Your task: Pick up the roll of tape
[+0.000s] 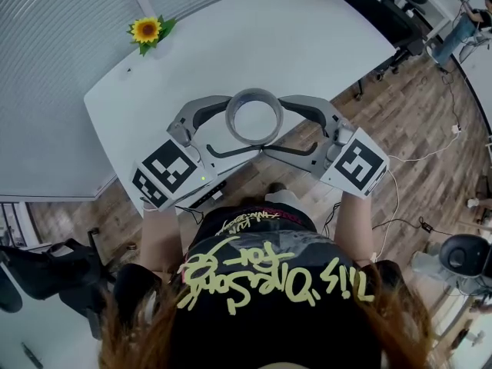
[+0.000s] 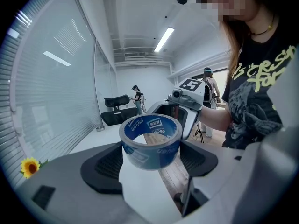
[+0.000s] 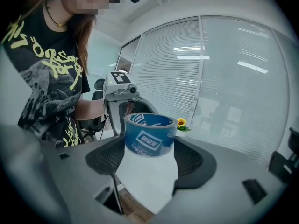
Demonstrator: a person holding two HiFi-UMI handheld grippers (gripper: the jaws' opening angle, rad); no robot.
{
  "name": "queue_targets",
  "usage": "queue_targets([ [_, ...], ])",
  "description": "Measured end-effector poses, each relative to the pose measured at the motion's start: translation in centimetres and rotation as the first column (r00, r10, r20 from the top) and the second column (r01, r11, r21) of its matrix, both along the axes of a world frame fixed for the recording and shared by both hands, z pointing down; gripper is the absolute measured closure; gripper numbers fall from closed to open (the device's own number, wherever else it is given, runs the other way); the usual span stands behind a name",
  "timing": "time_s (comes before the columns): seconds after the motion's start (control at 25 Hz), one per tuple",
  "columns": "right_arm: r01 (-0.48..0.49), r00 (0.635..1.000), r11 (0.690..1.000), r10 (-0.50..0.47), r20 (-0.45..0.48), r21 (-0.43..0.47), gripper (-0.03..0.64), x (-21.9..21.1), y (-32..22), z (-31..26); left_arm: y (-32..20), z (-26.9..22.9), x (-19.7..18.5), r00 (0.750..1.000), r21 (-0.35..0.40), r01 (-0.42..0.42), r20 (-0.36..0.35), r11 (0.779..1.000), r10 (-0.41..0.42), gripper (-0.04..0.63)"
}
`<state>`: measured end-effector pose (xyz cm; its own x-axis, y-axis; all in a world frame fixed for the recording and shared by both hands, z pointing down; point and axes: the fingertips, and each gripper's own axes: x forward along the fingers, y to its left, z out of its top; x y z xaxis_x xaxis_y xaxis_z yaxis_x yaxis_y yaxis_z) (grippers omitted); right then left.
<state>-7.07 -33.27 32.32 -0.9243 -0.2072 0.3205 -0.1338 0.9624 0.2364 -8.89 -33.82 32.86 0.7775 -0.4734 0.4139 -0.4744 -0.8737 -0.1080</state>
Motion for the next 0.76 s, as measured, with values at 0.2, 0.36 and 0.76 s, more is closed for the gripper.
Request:
queue_targets([
  [0.2,0.0,1.0,1.0,0.0,0.007,-0.005,0.284,0.02,0.05,0.02,0.05,0.07,0.07,1.0,-0.005,-0.003,0.0,1.0,0.003,0.216],
  [0.36,0.0,1.0,1.0,0.0,0.004,0.004,0.284,-0.02,0.28,-0.16,0.27,-0.13,-0.02,1.0,0.0,0.0,0.003,1.0,0.0,0.216],
  [0.76,-0.005,1.0,1.0,0.005,-0.005,0.019,0.284,-0.51,0.54,-0.33,0.51,-0.29,-0.48,1.0,0.005,-0.003,0.007,1.0,0.003,0.216],
])
